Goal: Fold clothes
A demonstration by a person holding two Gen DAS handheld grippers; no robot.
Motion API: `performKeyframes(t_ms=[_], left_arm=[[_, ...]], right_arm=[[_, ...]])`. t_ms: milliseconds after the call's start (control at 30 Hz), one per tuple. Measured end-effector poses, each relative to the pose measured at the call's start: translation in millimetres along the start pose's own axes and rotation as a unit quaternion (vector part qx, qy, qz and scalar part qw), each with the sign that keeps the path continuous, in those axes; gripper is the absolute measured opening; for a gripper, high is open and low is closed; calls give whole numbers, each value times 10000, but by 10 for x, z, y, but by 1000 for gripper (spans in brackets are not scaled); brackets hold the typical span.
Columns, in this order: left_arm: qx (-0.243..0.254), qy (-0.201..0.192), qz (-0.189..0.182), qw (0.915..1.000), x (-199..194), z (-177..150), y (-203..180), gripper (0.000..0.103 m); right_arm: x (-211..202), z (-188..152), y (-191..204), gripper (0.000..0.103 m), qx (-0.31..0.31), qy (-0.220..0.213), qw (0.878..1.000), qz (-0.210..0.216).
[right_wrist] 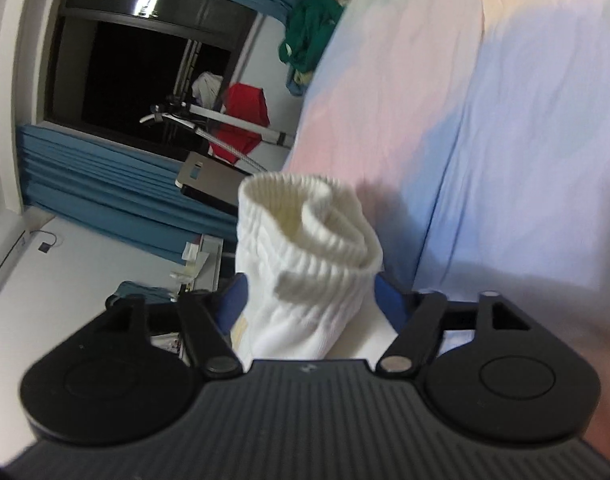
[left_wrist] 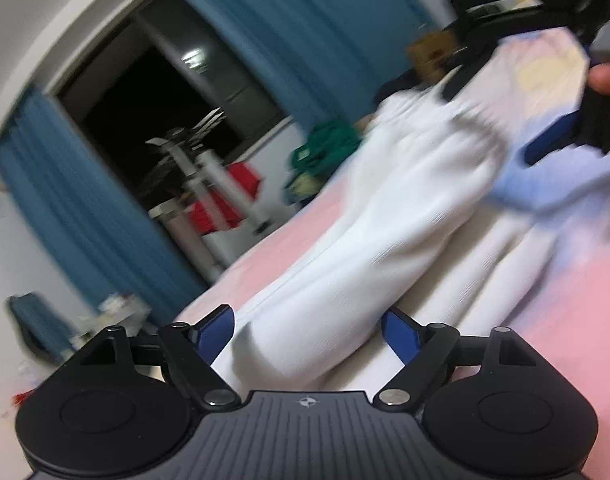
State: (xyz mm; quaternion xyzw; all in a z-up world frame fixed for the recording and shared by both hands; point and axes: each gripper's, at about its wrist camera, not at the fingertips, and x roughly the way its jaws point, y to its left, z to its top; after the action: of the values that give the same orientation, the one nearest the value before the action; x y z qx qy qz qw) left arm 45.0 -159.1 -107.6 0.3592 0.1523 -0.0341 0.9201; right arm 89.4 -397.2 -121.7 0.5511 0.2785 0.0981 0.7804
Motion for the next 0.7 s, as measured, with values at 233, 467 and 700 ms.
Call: performKeyframes(t_ms=[233,467,700], left_arm=[[-1629,1052,109,9810,126,-480,687,84],[-3258,1401,-261,9346,144,-762,1177,84],[-4330,1638,-479,8851,431,-864,1509,85]], right_arm=[[362,-114,31,78,114,248,9996,2],[611,-130,158,72,-472,-76,9982,-374],[557,-180,316,49,-1040,-336,9934,-342]])
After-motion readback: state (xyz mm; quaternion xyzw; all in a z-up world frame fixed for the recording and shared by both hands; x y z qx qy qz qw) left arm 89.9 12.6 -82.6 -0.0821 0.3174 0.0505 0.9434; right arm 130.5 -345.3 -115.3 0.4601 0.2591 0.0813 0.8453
